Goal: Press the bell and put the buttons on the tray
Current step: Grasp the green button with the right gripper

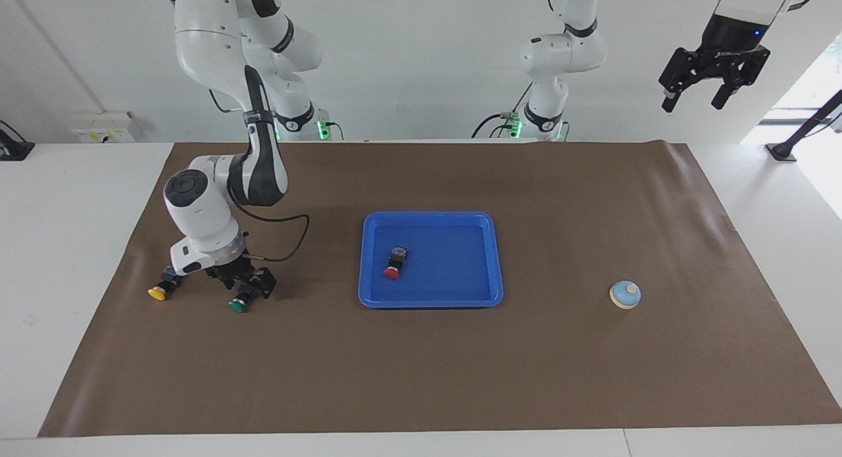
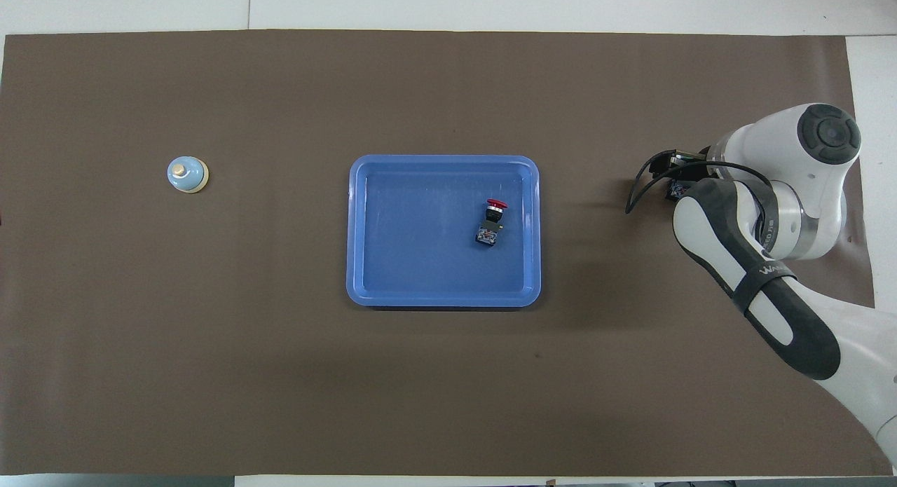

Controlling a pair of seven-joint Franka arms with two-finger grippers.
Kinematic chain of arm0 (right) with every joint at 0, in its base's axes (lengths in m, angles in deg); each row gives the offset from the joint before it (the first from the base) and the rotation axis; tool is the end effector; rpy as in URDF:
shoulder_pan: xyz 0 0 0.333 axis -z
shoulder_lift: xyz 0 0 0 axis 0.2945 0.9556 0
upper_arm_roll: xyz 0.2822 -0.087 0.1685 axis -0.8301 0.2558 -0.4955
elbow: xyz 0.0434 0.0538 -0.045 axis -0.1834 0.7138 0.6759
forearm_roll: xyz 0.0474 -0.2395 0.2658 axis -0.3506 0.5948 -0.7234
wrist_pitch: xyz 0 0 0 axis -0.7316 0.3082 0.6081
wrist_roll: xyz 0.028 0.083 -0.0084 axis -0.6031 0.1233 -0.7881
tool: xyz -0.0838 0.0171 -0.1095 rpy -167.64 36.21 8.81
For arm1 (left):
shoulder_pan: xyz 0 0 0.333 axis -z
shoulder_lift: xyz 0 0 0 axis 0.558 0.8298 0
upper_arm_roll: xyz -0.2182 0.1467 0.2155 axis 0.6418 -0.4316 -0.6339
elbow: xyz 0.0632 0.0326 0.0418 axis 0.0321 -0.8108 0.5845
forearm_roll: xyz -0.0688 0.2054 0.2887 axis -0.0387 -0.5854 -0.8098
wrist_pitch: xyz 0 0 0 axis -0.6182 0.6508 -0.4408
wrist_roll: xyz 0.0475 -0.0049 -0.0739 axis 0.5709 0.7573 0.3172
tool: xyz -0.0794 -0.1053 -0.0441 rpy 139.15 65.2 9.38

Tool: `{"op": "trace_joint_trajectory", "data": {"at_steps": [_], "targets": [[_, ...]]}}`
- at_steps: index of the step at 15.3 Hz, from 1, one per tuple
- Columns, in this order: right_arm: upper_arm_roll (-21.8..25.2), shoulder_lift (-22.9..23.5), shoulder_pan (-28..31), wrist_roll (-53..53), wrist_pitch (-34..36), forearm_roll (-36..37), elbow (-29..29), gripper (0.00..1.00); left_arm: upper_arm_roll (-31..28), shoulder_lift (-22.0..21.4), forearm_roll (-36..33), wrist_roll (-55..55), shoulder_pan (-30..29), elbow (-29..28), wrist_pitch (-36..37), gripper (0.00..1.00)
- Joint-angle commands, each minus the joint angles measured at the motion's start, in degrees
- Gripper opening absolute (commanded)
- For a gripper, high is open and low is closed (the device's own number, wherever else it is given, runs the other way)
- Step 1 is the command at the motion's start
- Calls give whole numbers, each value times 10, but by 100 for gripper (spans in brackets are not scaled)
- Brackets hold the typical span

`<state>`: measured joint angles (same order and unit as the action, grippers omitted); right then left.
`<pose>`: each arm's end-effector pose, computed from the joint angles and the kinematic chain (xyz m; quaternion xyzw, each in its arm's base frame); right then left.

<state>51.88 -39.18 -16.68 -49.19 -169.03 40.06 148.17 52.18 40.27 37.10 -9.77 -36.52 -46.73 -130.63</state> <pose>0.6140 -0.0129 0.3132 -0.9883 0.1455 -0.0454 0.0032 0.4550 -0.0090 0.7082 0.9973 0.0047 0.0728 0.0024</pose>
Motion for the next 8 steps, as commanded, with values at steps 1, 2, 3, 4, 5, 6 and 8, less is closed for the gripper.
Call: {"op": "trace_joint_trajectory", "data": {"at_steps": [1,2,3,4,5,6,8], "targets": [[-7,-5,12,-16,-42,5,32,99,-2,-4,-4,4,2,-2,8,100],[-7,-6,12,-16,-49,5,41,93,-2,-4,-4,4,2,-2,8,100],[-7,-6,12,-16,-50,5,43,83,-2,-4,-4,4,2,-1,8,100],[-7,-6,11,-16,-48,5,43,58,-2,-4,-4,4,2,-1,8,100],[-7,-6,11,-17,-46,5,42,28,-2,-4,-5,4,1,-2,8,100],[-7,-6,11,-18,-43,5,40,0,-2,-4,-4,4,2,-2,8,100],[-6,-6,9,-24,-38,5,35,0,-2,-4,-5,4,2,-2,8,100]]}}
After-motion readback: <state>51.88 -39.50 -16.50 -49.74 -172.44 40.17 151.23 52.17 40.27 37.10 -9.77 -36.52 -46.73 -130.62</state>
